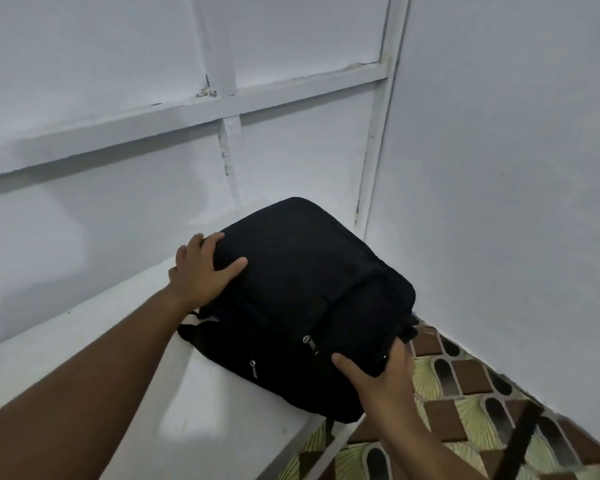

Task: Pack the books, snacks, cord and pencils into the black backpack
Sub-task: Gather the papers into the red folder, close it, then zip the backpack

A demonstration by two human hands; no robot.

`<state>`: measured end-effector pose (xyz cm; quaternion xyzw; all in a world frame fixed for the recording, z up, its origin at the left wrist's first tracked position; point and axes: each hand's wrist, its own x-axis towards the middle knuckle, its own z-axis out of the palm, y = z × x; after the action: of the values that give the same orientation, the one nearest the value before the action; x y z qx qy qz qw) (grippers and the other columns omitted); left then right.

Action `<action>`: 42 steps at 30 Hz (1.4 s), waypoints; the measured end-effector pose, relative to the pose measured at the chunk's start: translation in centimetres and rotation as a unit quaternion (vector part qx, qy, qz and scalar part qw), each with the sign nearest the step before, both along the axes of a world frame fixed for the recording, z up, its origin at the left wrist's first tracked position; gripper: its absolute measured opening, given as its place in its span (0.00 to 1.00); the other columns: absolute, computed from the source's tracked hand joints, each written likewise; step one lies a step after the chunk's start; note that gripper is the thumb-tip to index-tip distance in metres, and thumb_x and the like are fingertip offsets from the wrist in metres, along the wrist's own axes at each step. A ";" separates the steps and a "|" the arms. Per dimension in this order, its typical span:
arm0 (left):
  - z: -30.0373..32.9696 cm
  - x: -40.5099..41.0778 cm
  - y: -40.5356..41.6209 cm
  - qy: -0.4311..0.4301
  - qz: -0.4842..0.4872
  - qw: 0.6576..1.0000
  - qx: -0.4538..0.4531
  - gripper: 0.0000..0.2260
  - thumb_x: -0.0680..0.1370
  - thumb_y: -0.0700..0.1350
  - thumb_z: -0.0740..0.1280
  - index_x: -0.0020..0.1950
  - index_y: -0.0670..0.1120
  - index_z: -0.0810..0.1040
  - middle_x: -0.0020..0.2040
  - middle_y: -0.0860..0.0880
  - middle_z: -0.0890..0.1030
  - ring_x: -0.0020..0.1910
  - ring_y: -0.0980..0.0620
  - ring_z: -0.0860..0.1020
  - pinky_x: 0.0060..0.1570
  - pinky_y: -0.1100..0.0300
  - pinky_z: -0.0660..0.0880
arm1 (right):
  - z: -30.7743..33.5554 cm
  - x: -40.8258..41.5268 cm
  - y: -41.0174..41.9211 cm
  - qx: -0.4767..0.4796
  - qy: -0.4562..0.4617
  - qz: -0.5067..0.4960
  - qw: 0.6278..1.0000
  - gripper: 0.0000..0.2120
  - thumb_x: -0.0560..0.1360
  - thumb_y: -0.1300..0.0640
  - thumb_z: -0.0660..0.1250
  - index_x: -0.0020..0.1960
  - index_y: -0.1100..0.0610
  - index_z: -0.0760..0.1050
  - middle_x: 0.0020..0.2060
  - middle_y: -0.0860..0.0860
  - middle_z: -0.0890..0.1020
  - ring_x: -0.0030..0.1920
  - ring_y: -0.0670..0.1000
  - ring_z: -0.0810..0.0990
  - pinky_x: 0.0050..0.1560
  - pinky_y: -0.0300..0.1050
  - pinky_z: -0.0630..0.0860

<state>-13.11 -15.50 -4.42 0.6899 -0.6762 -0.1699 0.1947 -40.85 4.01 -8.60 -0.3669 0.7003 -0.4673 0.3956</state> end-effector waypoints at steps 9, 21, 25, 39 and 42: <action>-1.2 0.4 -0.8 -0.091 0.001 0.996 0.023 0.34 0.69 0.79 0.56 0.63 0.56 0.74 0.54 0.53 0.80 0.63 0.45 0.73 0.62 0.44 0.63 | 2.2 -0.1 -4.5 -0.032 0.095 0.046 0.994 0.27 0.71 0.64 0.69 0.65 0.48 0.64 0.58 0.47 0.64 0.51 0.42 0.72 0.45 0.31 0.70; 2.5 -2.0 8.6 -0.078 -0.113 0.968 0.212 0.28 0.76 0.68 0.62 0.32 0.45 0.76 0.30 0.50 0.81 0.31 0.52 0.81 0.39 0.58 0.79 | 8.2 -2.3 -20.0 -0.049 0.272 0.275 0.921 0.23 0.73 0.66 0.55 0.60 0.46 0.73 0.49 0.45 0.79 0.49 0.49 0.78 0.49 0.44 0.72; 3.8 -3.5 9.7 0.085 -0.199 0.894 0.393 0.22 0.80 0.61 0.63 0.43 0.43 0.82 0.41 0.44 0.86 0.39 0.50 0.84 0.41 0.65 0.77 | 7.4 1.6 -25.3 -0.092 0.346 0.385 0.850 0.27 0.73 0.59 0.55 0.65 0.35 0.68 0.54 0.45 0.78 0.53 0.52 0.77 0.58 0.53 0.74; 2.9 3.9 2.3 0.024 0.208 0.977 -0.039 0.14 0.77 0.60 0.68 0.60 0.57 0.79 0.58 0.58 0.81 0.56 0.57 0.79 0.56 0.54 0.76 | 1.5 5.3 -21.8 -0.081 0.296 0.426 0.851 0.37 0.73 0.27 0.54 0.78 0.37 0.48 0.79 0.39 0.46 0.79 0.48 0.36 0.72 0.74 0.43; 2.3 3.2 1.5 -0.051 0.210 0.975 0.046 0.24 0.79 0.66 0.58 0.72 0.57 0.72 0.65 0.54 0.79 0.65 0.50 0.76 0.57 0.54 0.72 | 0.6 5.2 -23.8 -0.096 0.251 0.449 0.852 0.36 0.72 0.27 0.56 0.76 0.34 0.48 0.77 0.34 0.47 0.79 0.45 0.40 0.72 0.74 0.45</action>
<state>-9.91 -14.03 -2.08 0.8326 -0.5164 -0.1213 0.1594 -35.70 -19.80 -8.03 -0.7824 0.4863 -0.1957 0.3362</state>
